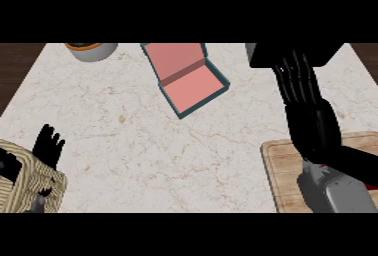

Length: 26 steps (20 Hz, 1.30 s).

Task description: Pick the can from the cutting board and place it in the cardboard box

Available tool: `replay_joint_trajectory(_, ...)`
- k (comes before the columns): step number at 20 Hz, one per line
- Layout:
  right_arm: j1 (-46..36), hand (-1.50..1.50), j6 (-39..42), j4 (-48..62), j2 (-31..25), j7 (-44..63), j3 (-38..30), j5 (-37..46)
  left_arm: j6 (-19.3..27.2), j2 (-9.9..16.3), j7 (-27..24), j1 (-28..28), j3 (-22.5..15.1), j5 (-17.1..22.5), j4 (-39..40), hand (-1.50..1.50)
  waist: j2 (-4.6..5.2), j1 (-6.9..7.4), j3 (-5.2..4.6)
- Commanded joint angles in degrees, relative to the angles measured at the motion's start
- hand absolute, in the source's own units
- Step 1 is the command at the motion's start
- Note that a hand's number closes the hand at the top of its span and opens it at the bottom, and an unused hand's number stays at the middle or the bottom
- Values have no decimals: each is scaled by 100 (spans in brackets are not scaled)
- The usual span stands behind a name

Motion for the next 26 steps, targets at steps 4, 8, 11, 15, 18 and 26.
replay_joint_trajectory(4, 993, -150, 1881, 226, -1396, 433, -517, -1069, -408, 1163, -123, -204, 254, -1216, -48, 0, 146, -198, -73)
replay_joint_trajectory(8, 553, -150, 2274, 67, -3144, -5, -367, 1093, -1314, 1446, 269, -217, 385, -1498, -147, 0, -10, -212, -150)
replay_joint_trajectory(11, 1521, -150, 3075, 1001, -3397, -1052, -639, 724, -1227, 1383, 192, -297, 490, -2067, -250, 0, 191, -215, -59)
replay_joint_trajectory(15, 1896, -150, 4050, 1854, -3323, -2444, -1092, -51, -1418, 1010, 340, -294, 566, -2511, -416, 0, 180, -107, -60)
replay_joint_trajectory(18, 1661, -150, 4526, 2409, -3666, -3253, -1347, 211, -1594, 791, 473, -483, 673, -2829, -508, 0, 193, 55, -78)
replay_joint_trajectory(26, 1627, -150, 3682, 2650, -5038, -4157, -1163, 2027, -2258, 419, 1073, -685, 1104, -3350, -1023, 0, 189, 264, -88)
